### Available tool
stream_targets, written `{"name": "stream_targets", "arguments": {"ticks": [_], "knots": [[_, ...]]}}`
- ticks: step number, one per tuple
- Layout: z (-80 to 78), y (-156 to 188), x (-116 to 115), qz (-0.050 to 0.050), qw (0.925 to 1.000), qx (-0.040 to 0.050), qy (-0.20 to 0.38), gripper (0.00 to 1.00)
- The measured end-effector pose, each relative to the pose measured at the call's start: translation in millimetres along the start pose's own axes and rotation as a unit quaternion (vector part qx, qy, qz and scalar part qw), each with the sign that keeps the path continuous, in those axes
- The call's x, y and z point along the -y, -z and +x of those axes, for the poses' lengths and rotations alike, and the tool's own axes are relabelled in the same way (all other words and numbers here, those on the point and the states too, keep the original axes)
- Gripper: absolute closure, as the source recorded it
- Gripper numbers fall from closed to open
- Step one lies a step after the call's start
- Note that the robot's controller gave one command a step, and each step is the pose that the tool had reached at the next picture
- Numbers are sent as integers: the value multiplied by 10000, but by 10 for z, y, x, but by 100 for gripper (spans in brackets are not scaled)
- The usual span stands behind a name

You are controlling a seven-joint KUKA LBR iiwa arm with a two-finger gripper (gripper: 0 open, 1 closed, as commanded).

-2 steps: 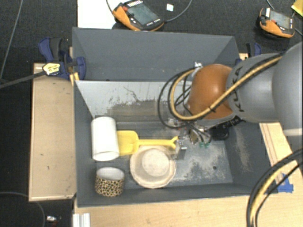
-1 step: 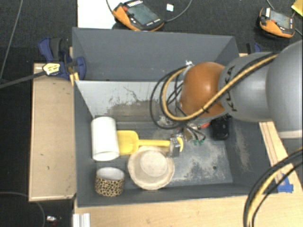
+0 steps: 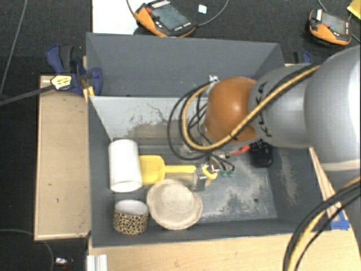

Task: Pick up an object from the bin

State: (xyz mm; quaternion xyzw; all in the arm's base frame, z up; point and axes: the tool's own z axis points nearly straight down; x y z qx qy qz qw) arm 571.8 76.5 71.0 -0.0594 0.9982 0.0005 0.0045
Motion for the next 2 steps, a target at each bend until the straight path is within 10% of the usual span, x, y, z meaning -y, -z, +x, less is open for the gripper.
{"name": "stream_targets", "arguments": {"ticks": [1,2], "knots": [[-39,11,189,3,10000,44,48,0],[-15,10,18,-11,10000,18,14,100]]}}
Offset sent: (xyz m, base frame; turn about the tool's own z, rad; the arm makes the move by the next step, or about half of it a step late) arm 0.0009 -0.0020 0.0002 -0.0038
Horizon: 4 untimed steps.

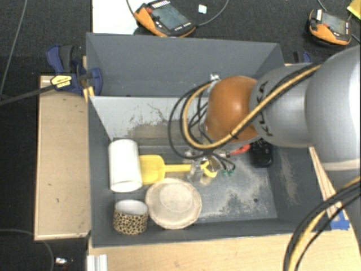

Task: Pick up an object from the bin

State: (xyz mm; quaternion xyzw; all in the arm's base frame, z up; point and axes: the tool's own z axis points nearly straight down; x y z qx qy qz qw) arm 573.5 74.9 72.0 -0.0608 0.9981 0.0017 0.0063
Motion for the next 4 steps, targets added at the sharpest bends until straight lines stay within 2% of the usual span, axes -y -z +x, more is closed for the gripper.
{"name": "stream_targets", "arguments": {"ticks": [1,2,3,4], "knots": [[1,3,0,0,10000,0,-4,100],[18,238,0,0,10000,-30,-9,100],[-11,524,0,-1,10000,20,-15,100],[-13,575,0,-2,10000,30,-20,100]]}}
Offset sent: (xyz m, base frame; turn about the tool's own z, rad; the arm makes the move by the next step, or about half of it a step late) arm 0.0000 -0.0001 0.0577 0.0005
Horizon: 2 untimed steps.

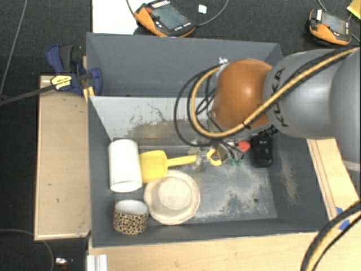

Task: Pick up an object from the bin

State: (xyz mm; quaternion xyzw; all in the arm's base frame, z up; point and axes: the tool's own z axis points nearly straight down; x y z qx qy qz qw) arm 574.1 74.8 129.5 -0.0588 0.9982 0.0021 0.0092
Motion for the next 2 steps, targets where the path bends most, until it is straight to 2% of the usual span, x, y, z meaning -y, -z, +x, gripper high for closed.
{"name": "stream_targets", "arguments": {"ticks": [1,2], "knots": [[-8,70,-1,-2,10000,18,-5,100],[-5,313,-2,-1,10000,1,-10,100]]}}
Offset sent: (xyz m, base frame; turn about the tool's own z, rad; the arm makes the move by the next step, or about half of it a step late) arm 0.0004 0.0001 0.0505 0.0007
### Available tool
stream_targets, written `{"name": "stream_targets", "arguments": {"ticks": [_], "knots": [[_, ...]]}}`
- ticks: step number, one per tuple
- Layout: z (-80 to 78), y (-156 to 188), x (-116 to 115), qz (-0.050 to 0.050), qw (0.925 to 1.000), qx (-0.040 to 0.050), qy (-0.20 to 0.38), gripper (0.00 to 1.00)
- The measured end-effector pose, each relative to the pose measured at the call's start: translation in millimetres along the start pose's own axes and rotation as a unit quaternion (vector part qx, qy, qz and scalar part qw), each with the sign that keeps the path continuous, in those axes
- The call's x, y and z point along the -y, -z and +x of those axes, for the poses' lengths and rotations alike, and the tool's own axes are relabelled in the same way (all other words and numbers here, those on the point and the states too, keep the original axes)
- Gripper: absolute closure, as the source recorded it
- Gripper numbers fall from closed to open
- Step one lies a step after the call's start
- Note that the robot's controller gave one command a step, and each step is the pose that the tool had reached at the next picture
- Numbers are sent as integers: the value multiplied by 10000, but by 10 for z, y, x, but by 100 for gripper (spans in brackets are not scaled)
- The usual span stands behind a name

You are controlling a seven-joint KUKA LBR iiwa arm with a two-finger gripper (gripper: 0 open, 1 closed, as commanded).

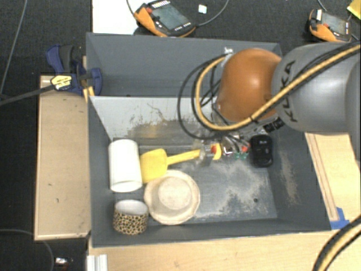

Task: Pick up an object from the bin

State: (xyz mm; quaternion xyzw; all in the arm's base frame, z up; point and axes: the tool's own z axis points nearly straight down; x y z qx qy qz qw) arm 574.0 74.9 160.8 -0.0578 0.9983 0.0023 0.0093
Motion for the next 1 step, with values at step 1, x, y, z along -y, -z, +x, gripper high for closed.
{"name": "stream_targets", "arguments": {"ticks": [1], "knots": [[-27,256,-2,-2,10000,50,-6,100]]}}
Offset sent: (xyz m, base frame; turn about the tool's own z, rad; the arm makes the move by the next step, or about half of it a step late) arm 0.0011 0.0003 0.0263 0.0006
